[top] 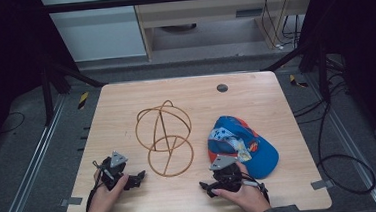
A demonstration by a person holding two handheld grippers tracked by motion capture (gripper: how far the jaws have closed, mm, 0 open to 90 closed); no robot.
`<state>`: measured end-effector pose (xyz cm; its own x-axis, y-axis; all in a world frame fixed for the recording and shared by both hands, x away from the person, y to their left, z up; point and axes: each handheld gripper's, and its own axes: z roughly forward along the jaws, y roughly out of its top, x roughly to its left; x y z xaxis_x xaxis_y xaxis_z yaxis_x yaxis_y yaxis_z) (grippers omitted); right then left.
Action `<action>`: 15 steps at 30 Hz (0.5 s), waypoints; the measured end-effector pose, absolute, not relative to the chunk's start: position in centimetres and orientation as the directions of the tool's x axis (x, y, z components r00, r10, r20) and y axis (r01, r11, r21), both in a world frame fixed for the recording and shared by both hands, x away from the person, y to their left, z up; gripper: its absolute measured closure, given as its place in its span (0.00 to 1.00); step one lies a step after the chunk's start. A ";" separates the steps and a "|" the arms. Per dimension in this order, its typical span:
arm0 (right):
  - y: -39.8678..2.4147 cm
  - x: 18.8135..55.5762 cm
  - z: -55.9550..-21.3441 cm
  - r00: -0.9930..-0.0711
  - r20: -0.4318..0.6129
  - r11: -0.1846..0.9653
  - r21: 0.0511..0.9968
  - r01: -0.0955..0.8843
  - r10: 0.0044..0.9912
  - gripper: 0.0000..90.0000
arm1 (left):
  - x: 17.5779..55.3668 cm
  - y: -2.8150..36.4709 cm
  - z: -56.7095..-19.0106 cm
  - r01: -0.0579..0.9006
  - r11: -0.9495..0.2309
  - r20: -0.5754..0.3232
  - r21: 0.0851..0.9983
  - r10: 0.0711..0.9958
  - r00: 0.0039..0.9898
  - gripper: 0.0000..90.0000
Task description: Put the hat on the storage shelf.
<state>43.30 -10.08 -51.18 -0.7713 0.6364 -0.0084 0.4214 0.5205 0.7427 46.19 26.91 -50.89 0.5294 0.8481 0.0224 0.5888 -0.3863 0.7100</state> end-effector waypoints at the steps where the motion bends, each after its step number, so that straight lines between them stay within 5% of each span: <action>1: -10.1 43.3 -51.2 -0.771 -0.009 0.520 0.743 0.422 0.637 0.14 | 46.2 26.9 -50.9 0.588 -0.387 0.023 0.710 0.848 0.530 0.00; 15: -10.4 42.3 -48.6 -0.792 -0.041 0.559 0.730 0.392 0.609 0.11 | 46.2 26.9 -50.9 0.589 -0.386 0.022 0.710 0.848 0.529 0.00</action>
